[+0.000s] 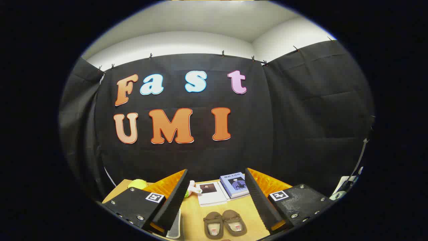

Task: Open the storage box then place both shoes into the box .Put the left shoe in first, then the right shoe, with the right side of both shoes facing outward in a uniform manner.

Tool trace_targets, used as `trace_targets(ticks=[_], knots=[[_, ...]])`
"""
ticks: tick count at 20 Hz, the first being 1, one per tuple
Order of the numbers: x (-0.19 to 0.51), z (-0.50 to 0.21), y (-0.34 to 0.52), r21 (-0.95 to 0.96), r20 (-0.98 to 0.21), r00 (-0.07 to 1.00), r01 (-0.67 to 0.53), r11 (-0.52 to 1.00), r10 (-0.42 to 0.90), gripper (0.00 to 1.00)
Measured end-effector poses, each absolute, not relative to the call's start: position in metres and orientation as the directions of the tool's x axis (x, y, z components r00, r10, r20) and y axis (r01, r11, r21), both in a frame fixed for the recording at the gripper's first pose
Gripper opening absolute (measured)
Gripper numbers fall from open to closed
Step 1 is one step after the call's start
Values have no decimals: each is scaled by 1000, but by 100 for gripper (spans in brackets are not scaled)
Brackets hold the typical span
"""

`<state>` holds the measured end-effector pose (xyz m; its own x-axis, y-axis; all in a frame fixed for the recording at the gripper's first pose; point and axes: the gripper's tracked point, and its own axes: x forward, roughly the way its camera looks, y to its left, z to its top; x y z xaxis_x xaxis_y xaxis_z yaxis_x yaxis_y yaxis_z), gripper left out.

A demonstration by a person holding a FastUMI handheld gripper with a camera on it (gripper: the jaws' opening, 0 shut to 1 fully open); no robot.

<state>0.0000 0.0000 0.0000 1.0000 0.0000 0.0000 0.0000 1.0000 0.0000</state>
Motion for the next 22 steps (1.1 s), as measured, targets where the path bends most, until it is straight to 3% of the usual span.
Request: trace_targets(ticks=[22], knots=[[-7, -2, -3, -13, -9, 1000, -25, 1000, 25, 98]])
